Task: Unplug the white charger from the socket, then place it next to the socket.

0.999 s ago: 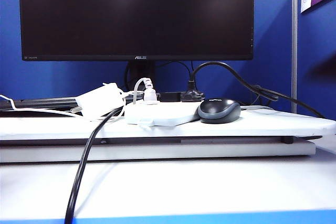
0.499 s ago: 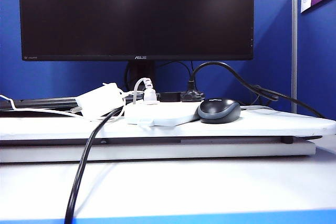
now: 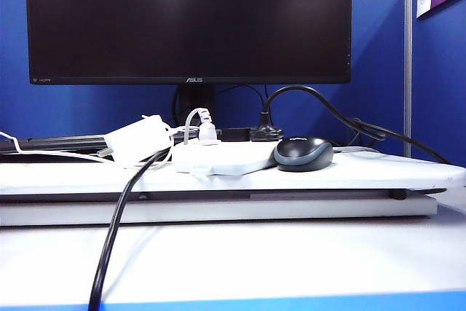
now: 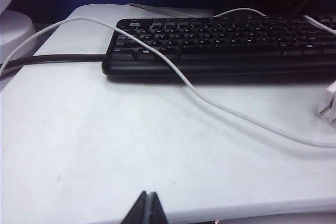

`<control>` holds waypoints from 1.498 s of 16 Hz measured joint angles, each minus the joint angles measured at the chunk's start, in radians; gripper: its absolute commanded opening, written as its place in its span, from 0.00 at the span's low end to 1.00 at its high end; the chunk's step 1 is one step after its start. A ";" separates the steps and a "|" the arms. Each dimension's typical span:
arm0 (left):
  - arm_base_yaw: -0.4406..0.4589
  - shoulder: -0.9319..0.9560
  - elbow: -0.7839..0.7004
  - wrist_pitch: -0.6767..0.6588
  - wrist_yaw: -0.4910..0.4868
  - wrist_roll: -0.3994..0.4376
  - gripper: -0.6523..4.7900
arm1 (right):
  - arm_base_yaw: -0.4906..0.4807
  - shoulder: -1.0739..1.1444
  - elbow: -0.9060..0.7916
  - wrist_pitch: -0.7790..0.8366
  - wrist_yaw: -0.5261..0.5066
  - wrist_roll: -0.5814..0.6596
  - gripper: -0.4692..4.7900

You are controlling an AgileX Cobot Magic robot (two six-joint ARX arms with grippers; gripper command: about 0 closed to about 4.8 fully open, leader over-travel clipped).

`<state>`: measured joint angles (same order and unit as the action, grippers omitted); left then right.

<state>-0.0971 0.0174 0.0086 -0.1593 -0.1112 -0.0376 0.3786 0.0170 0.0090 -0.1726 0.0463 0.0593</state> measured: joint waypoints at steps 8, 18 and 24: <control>0.000 0.000 0.000 -0.001 0.003 0.000 0.11 | 0.000 0.000 0.000 -0.002 -0.022 0.000 0.17; 0.000 0.000 0.000 -0.001 0.003 0.000 0.11 | 0.000 -0.013 0.000 -0.002 -0.022 0.000 0.17; 0.000 0.000 0.000 -0.001 0.003 0.000 0.11 | 0.000 -0.013 0.000 -0.002 -0.021 0.000 0.17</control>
<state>-0.0971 0.0174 0.0086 -0.1604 -0.1081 -0.0376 0.3786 0.0044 0.0090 -0.1741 0.0250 0.0593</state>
